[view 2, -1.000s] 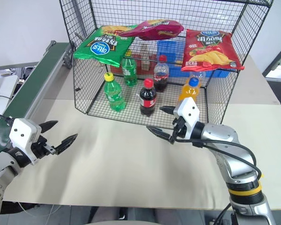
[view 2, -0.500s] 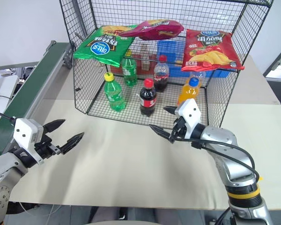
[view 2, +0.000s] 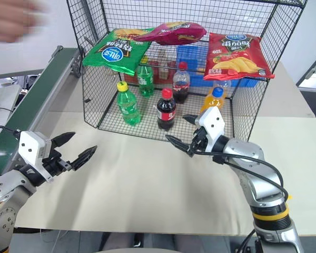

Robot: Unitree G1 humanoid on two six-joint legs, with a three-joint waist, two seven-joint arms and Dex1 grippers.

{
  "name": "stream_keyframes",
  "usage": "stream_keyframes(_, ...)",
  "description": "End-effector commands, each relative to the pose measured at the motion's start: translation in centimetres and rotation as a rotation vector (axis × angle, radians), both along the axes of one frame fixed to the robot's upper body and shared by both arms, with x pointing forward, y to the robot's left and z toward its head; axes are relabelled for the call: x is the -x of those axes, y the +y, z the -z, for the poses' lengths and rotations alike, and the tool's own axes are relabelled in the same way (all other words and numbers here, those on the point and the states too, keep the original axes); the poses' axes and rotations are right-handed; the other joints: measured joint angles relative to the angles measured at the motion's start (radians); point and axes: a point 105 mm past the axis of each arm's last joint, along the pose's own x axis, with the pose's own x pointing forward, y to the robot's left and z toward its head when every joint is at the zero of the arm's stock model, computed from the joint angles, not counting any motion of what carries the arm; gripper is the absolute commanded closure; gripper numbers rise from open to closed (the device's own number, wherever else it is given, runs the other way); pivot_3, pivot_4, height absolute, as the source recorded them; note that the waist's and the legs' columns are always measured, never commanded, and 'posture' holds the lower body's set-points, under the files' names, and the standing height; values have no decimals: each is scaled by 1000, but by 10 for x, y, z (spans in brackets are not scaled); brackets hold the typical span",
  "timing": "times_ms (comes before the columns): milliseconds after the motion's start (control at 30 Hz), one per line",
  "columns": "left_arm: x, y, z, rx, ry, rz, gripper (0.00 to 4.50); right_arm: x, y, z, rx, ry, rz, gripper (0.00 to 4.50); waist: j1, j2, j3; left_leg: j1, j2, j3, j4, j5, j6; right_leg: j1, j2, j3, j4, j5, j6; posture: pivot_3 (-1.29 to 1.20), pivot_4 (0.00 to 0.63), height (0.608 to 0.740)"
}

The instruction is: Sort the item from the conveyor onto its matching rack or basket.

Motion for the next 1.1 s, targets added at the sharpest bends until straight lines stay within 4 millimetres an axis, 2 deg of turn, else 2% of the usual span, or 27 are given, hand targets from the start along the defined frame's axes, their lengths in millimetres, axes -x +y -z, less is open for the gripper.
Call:
stream_keyframes(33, 2, -9, -9, -1, -33, 35, 30, 4, 5, -18, -15, -62, -12, 0, 0, 0, 0, 0, 0, 0, 0, 0, 0, 0, 0, 0, 0, 0, 0, 0, 150, 740)
stream_keyframes(333, 4, -14, -5, -2, -4, 72, 30, 4, 5, -19, -16, -65, -7, 0, 0, 0, 0, 0, 0, 0, 0, 0, 0, 0, 0, 0, 0, 0, 0, 0, 150, 740)
stream_keyframes(467, -1, -12, -10, -3, -28, 38, 30, 4, 3, -20, -11, -69, -7, 0, 0, 0, 0, 0, 0, 0, 0, 0, 0, 0, 0, 0, 0, 0, 0, 0, 150, 740)
stream_keyframes(600, 5, -15, -7, 20, 8, 71, 30, 4, 3, -20, 6, -73, -21, 0, -1, 0, 0, 0, 0, 0, 0, 0, 0, 0, 0, 0, 0, 0, 0, 0, 150, 740)
stream_keyframes(833, 12, -7, -1, -10, 46, 38, 30, 3, 7, -22, -1, -76, -43, 0, -1, 0, 0, 0, 0, 0, 0, 0, 0, 0, 0, 0, 0, 0, 0, 0, 150, 740)
stream_keyframes(1100, 11, -1, -5, -24, 19, 5, 30, 2, 11, -22, -8, -74, -60, 0, -1, 0, 0, 0, 0, 0, 0, 0, 0, 0, 0, 0, 0, 0, 0, 0, 150, 740)
